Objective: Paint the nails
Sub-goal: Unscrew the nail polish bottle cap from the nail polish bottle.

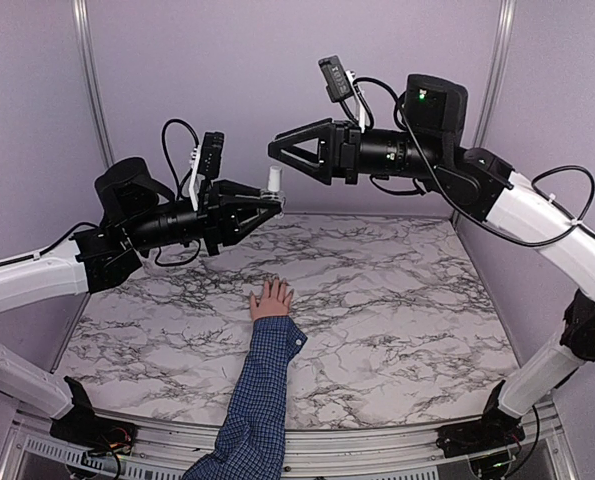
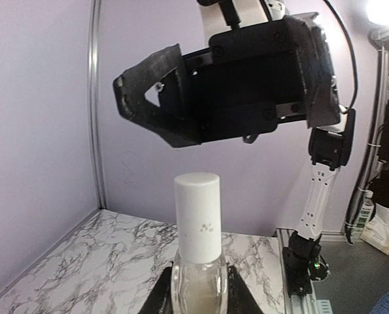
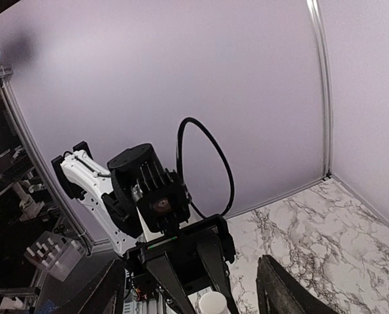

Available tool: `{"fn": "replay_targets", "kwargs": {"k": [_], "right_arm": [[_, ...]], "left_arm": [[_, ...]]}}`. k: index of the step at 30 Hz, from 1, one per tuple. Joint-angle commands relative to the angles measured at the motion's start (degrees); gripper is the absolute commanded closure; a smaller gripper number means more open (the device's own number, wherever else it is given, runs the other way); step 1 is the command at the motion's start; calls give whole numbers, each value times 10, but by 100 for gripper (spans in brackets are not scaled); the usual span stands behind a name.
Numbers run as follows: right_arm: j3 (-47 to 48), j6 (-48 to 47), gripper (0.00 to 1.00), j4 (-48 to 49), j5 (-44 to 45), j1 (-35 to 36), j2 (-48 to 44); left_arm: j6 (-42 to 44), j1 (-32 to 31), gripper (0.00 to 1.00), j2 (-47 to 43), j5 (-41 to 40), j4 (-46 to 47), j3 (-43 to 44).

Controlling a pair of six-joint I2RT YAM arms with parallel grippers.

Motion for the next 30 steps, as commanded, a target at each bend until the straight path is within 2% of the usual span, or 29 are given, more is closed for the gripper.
{"fn": "replay_targets", "kwargs": {"k": [1,5,11,17,25,30], "right_arm": [[71,24,33,-96,132,14,22],[113,62,33,-162,244,22,54],[166,104,37,-220,318,40,93],[172,122,40,-214,333,49,116],[189,146,55,-256,380,53,137],[187,159,60,-257,380,53,143]], "left_arm": [[18,-1,100,-9,-127,-15,-2],[21,-2,100,0,-179,-25,-3],[30,-7,100,12,-237,-33,-3],[32,-15,100,31,-270,-46,0],[48,-22,100,41,-322,-64,4],[53,-25,100,46,-345,-68,8]]}}
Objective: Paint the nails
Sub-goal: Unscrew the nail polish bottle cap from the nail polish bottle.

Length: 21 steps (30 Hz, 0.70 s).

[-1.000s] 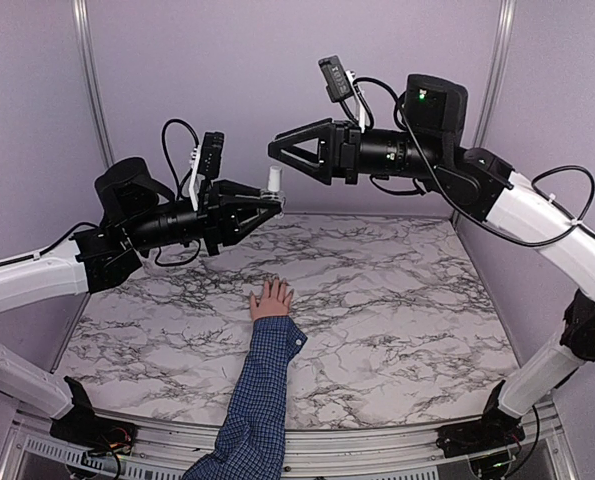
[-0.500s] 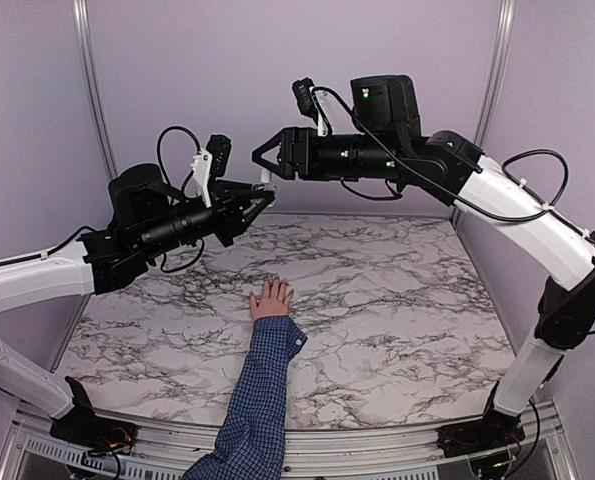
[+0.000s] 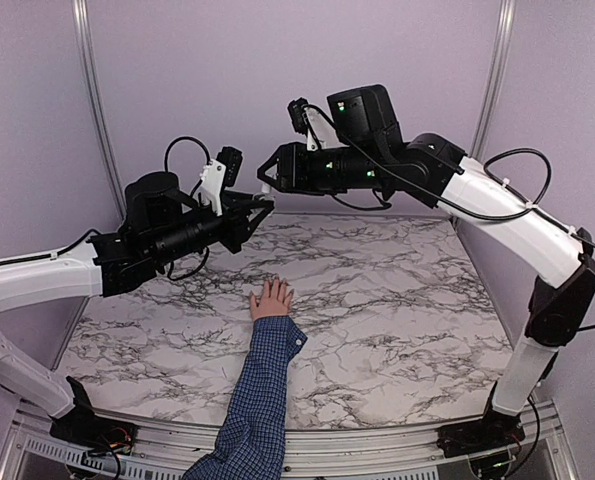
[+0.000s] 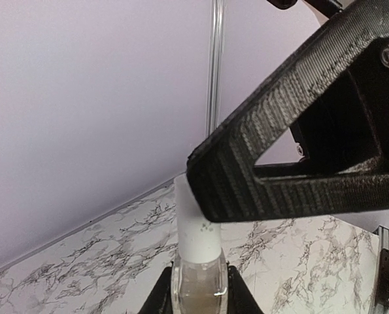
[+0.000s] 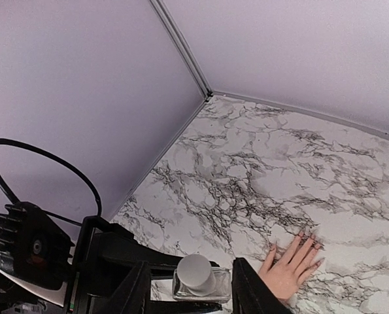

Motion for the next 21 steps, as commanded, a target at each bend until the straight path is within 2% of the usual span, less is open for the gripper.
{"fn": "replay_targets", "kwargs": {"k": [1,11,21], "right_arm": [[23,23,61,-8,16,6,7],[10,38,70,12,-24,6,12],[4,43,69,13,-15,6,11]], "left_arm": [[14,-5,100,8,-32,0,11],[16,-10,100,4,-46,-2,10],[42,-17,100,0,-41,-3,10]]}}
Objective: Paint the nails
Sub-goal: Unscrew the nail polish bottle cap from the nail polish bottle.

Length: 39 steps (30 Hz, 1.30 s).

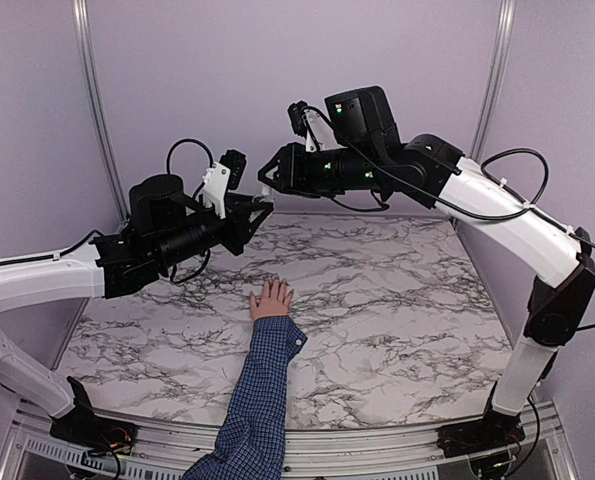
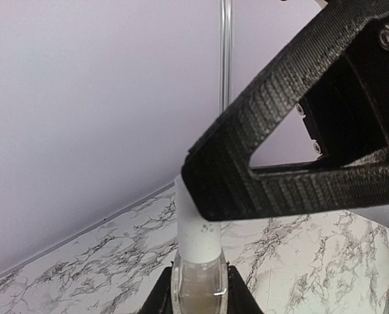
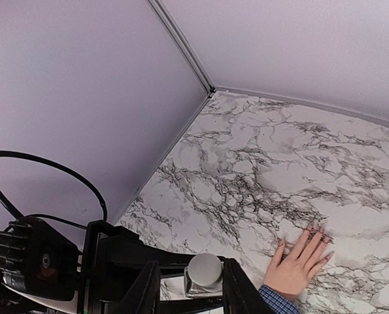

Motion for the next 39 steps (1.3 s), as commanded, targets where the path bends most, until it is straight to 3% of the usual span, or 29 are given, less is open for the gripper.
{"fn": "replay_targets", "kwargs": {"k": [1,15,23,29,34,39], "right_arm": [[4,13,68,15,-4,6,6],[-1,13,72,18,14,5,10],[-3,12,79,19,7,6,16],[-1,9,89,21,4,5,15],[-17,-18,100,55,-39,5,2],[-59,-51,100,105,-64,5,-27]], "left_arm": [[19,-8,100,-7,1,2,10],[28,-12,100,-10,0,1,12],[31,-12,100,-11,2,-2,12],[27,-12,100,-16,6,-2,11],[16,-10,100,-23,57,-2,12],[-2,1,100,-29,152,12,11]]}}
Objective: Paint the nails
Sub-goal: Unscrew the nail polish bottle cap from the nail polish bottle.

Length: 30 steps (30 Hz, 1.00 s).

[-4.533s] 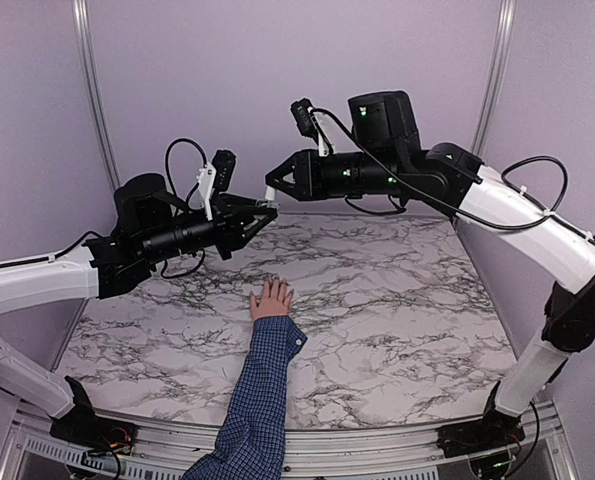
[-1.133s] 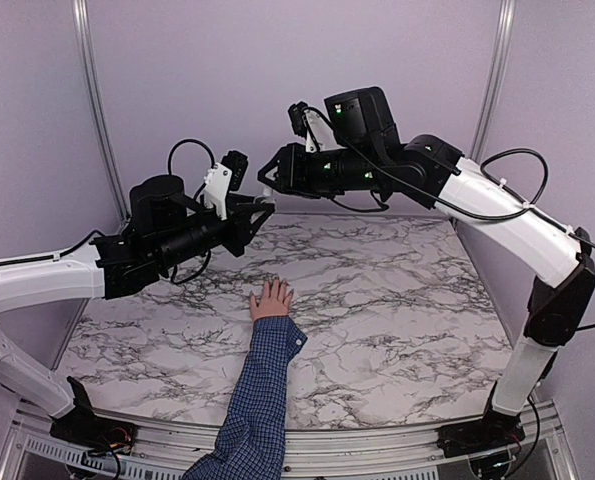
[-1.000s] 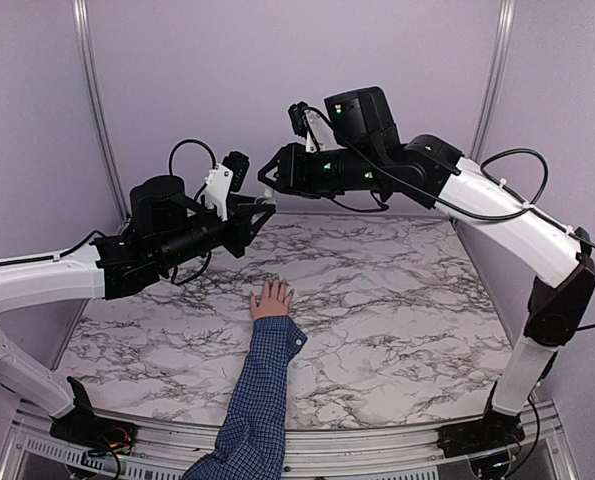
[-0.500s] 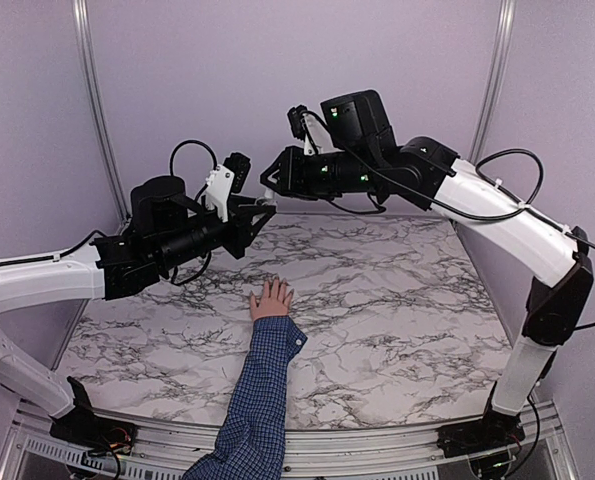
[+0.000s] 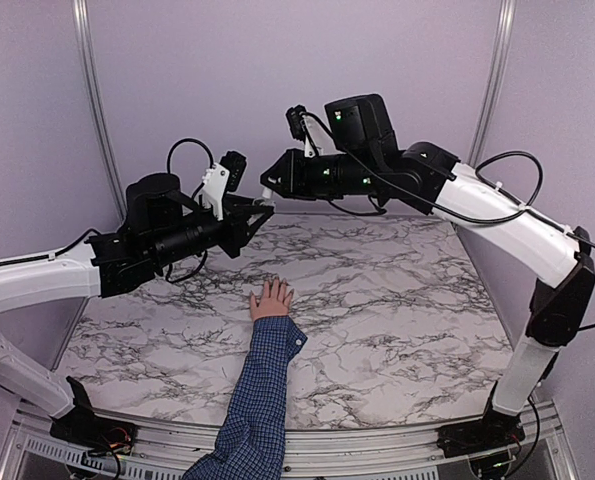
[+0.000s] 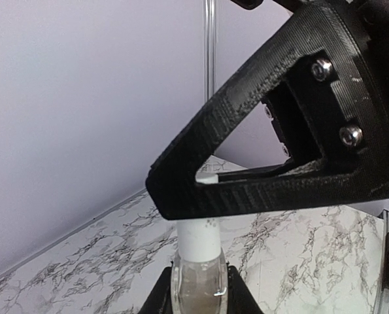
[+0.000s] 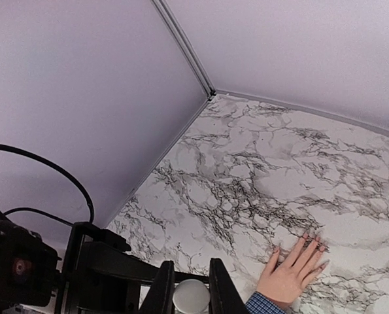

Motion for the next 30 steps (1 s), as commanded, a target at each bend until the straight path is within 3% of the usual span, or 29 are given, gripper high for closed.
{"fn": "replay_targets", "kwargs": {"k": [1,10,17,23,30], "right_arm": [[-30,-37,100,73,-61,9,-29],[-88,-114,100,153,-165,4,-78],[-128,-158,100,213,-229,-1,-116],[-137,-183,100,239,-297,-8,-130],[-147,-185,100,255,-314,-10,-137]], "left_arm": [[-9,2,100,-20,140,34,10],[-64,26,100,-30,350,94,13],[-126,32,100,-22,469,162,28],[-154,33,100,-22,524,177,52],[-150,33,100,-34,510,178,54]]}}
